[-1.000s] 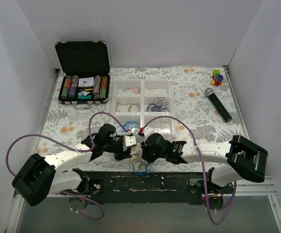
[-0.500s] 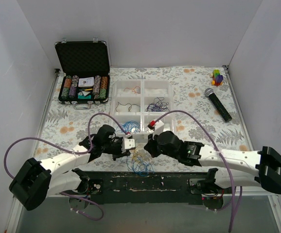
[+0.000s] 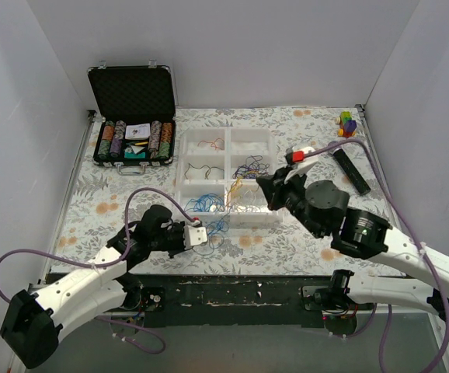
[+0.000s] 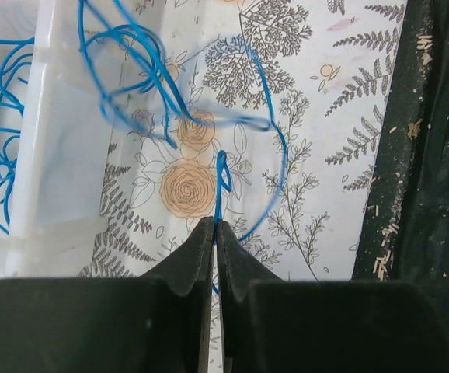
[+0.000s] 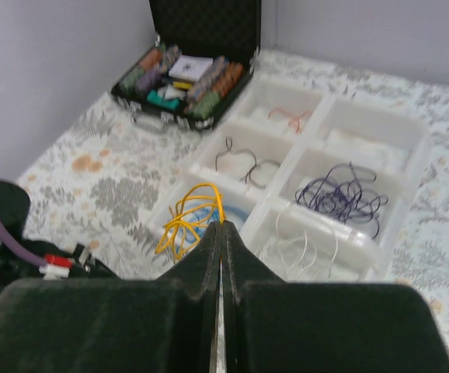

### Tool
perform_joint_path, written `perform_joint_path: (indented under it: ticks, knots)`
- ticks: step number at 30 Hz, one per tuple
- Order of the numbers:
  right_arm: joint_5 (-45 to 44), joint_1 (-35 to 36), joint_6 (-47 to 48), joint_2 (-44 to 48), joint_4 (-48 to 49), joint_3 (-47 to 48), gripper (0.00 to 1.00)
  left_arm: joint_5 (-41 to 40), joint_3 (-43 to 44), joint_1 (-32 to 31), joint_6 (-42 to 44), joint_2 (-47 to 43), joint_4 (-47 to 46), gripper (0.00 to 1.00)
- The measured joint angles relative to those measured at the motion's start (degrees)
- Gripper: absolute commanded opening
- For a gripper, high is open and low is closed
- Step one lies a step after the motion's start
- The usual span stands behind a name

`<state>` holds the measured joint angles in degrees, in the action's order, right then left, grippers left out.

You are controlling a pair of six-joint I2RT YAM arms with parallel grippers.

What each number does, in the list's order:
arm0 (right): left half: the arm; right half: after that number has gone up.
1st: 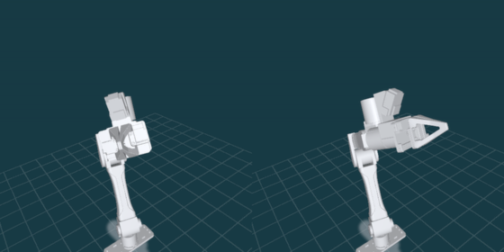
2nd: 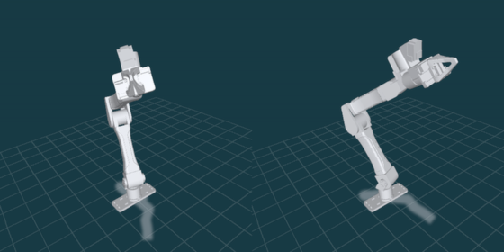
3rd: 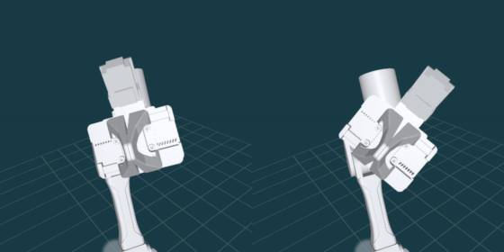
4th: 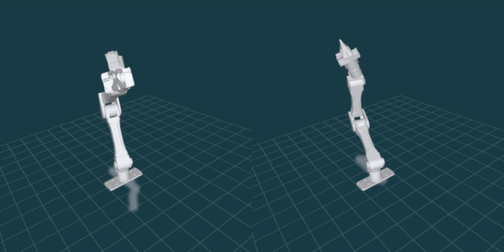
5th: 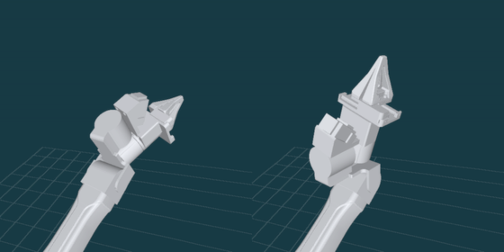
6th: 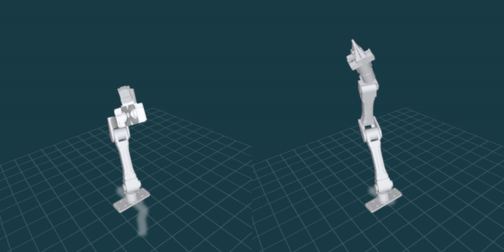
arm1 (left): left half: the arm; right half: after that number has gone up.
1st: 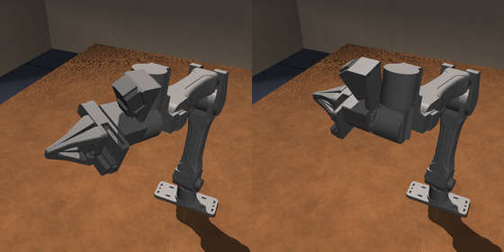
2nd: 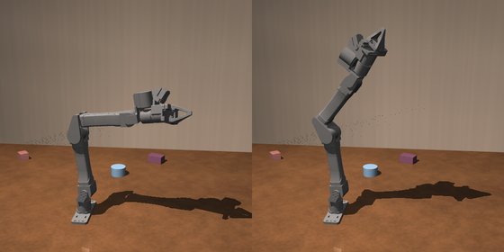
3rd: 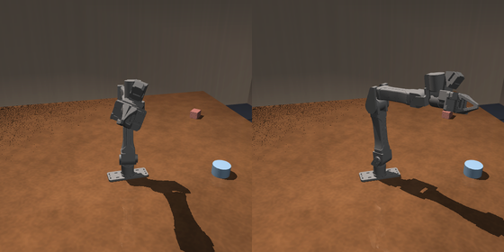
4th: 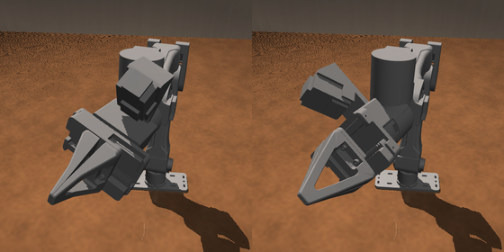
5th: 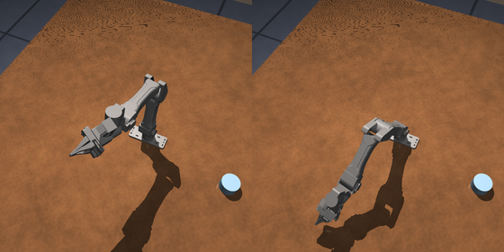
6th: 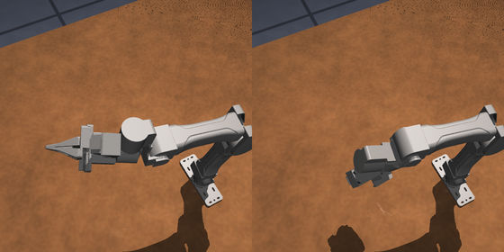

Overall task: Untangle the cables
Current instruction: Untie the cable.

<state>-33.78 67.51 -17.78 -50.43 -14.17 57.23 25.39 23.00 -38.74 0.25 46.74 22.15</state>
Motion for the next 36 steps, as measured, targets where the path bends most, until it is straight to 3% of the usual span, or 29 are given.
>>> perform_joint_path:
  ticks: [13,36]
  knots:
    - [-9.9,0.0,13.4,-0.4,-5.0,23.6,0.01,-9.4,-0.6,0.0,6.1,-8.2,8.6,0.00]
    - [-18.8,0.0,24.4,-1.7,-11.2,40.2,0.01,-24.0,-6.7,0.0,13.0,-18.1,14.4,0.00]
